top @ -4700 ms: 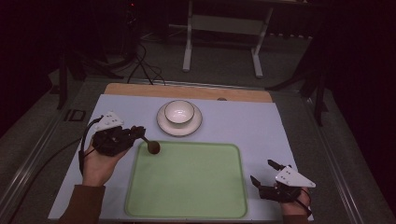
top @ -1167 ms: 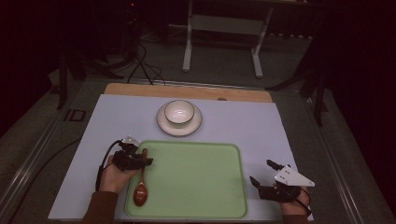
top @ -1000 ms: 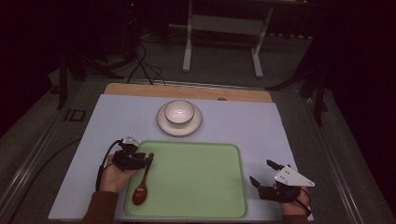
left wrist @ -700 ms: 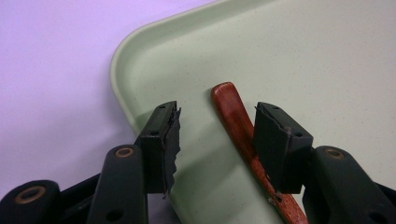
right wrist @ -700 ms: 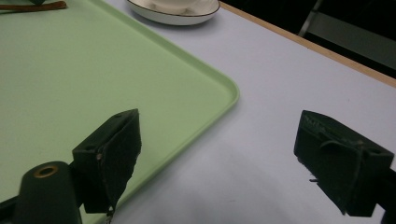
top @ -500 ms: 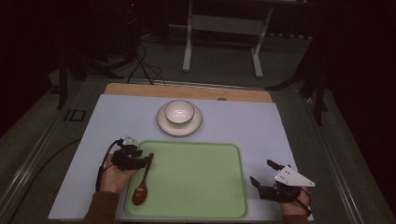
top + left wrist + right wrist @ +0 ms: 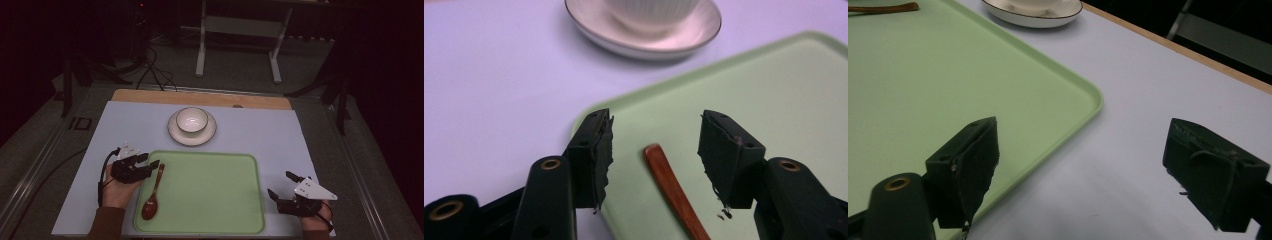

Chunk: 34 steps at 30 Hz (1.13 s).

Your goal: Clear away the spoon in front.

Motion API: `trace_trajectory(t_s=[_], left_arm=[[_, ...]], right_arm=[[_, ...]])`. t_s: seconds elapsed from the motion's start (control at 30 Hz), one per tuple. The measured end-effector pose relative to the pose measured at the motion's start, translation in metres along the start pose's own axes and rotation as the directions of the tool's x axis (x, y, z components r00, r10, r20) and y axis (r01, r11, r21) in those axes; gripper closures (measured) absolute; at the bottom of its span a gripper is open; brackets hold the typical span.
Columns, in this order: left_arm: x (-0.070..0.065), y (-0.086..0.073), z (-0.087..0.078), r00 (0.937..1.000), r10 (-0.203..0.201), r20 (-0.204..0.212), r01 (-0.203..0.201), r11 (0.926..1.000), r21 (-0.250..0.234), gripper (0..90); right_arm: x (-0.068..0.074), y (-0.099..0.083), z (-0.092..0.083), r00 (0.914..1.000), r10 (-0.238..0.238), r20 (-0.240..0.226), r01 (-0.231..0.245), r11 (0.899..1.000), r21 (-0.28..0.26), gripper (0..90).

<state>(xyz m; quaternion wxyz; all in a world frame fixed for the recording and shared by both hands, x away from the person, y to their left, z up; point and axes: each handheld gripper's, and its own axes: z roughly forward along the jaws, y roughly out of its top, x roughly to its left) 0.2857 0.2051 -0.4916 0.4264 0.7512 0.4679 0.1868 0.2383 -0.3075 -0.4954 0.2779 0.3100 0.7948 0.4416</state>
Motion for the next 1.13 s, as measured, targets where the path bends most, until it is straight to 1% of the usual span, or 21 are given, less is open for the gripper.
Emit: trace_trajectory(t_s=[0.07, 0.1, 0.2, 0.23, 0.27, 0.3, 0.37, 0.43, 0.47, 0.5, 0.63, 0.7, 0.8, 0.87, 0.93, 1.03, 1.1, 1.13], left_arm=[[-0.001, 0.001, -0.006, 1.0000, 0.002, -0.004, -0.002, 0.9995, -0.032, 46.9], [-0.002, 0.001, -0.010, 1.0000, 0.004, -0.008, -0.005, 0.9985, -0.055, 46.8], [-0.003, 0.000, -0.019, 0.9998, 0.008, -0.016, -0.010, 0.9948, -0.102, 45.9], [-0.003, -0.001, -0.023, 0.9997, 0.008, -0.022, -0.011, 0.9932, -0.116, 45.8], [-0.003, -0.001, -0.023, 0.9997, 0.008, -0.022, -0.011, 0.9932, -0.116, 45.6], [-0.004, -0.002, -0.029, 0.9995, 0.011, -0.029, -0.015, 0.9899, -0.141, 45.6], [-0.003, -0.005, -0.037, 0.9993, 0.010, -0.036, -0.016, 0.9857, -0.168, 45.1], [-0.002, -0.007, -0.044, 0.9994, 0.011, -0.033, -0.017, 0.9831, -0.182, 45.1], [-0.002, -0.007, -0.044, 0.9994, 0.011, -0.033, -0.017, 0.9831, -0.182, 44.9], [-0.002, -0.010, -0.051, 0.9992, 0.015, -0.038, -0.023, 0.9804, -0.196, 44.9], [0.000, -0.018, -0.065, 0.9990, 0.014, -0.042, -0.023, 0.9744, -0.224, 44.6], [0.001, -0.023, -0.071, 0.9989, 0.002, -0.047, -0.013, 0.9697, -0.244, 44.3], [0.002, -0.030, -0.079, 0.9984, -0.016, -0.055, 0.001, 0.9649, -0.263, 44.3], [0.002, -0.034, -0.083, 0.9981, -0.016, -0.060, 0.000, 0.9645, -0.264, 44.3], [0.003, -0.038, -0.087, 0.9976, -0.020, -0.066, 0.002, 0.9624, -0.272, 44.3], [0.007, -0.043, -0.089, 0.9968, -0.035, -0.071, 0.013, 0.9590, -0.283, 44.3], [0.009, -0.044, -0.089, 0.9964, -0.039, -0.075, 0.017, 0.9588, -0.283, 44.3], [0.012, -0.045, -0.089, 0.9955, -0.052, -0.079, 0.028, 0.9581, -0.285, 44.3]], right_arm=[[0.000, 0.000, 0.000, 1.0000, -0.001, 0.000, 0.001, 1.000, -0.001, 14.5], [0.000, 0.000, 0.000, 1.0000, 0.000, 0.000, 0.000, 1.000, 0.000, 14.5], [-0.001, 0.000, -0.001, 1.0000, 0.001, 0.002, -0.001, 1.000, -0.002, 14.5], [-0.001, 0.000, -0.001, 1.0000, 0.001, 0.003, -0.001, 1.000, -0.002, 14.5], [-0.001, 0.000, -0.001, 1.0000, 0.001, 0.003, -0.001, 1.000, -0.002, 14.5], [-0.001, 0.000, -0.001, 1.0000, 0.002, 0.003, -0.002, 1.000, -0.002, 14.5], [-0.003, 0.000, -0.002, 1.0000, 0.006, 0.005, -0.006, 1.000, -0.007, 14.5], [-0.003, -0.001, -0.002, 0.9999, 0.009, 0.006, -0.009, 1.000, -0.008, 14.5], [-0.003, -0.001, -0.002, 0.9999, 0.009, 0.006, -0.009, 1.000, -0.008, 14.5], [-0.003, -0.001, -0.002, 0.9999, 0.010, 0.008, -0.010, 1.000, -0.007, 14.5], [-0.005, -0.001, -0.001, 0.9999, 0.012, 0.010, -0.011, 1.000, -0.005, 14.5], [-0.005, -0.001, -0.001, 0.9999, 0.012, 0.011, -0.012, 1.000, -0.004, 14.5], [-0.007, -0.002, -0.002, 0.9997, 0.019, 0.014, -0.019, 1.000, -0.006, 14.5], [-0.008, -0.002, -0.003, 0.9995, 0.028, 0.015, -0.028, 1.000, -0.012, 14.5], [-0.009, -0.002, -0.003, 0.9994, 0.031, 0.017, -0.030, 0.999, -0.014, 14.5], [-0.011, -0.003, -0.003, 0.9991, 0.040, 0.016, -0.040, 0.999, -0.014, 14.5], [-0.011, -0.004, -0.003, 0.9990, 0.042, 0.017, -0.042, 0.999, -0.011, 14.4], [-0.012, -0.004, -0.003, 0.9989, 0.042, 0.017, -0.042, 0.999, -0.010, 14.5]])
